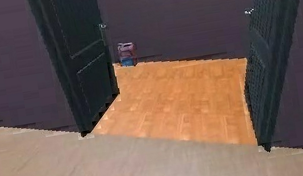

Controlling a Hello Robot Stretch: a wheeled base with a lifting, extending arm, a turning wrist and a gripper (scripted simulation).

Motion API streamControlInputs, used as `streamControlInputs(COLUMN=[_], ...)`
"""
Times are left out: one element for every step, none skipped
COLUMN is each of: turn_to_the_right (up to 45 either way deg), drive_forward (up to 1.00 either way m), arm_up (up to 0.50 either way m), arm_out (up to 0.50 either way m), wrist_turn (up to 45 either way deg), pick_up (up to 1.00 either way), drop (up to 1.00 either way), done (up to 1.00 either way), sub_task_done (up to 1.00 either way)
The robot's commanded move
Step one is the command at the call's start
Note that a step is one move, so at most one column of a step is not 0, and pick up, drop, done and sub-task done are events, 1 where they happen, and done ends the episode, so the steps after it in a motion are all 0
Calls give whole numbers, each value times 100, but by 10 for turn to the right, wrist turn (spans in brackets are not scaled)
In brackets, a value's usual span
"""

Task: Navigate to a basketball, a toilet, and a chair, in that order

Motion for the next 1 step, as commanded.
streamControlInputs(turn_to_the_right=[0], drive_forward=[100], arm_up=[0], arm_out=[0], wrist_turn=[0], pick_up=[0], drop=[0], done=[0], sub_task_done=[0])
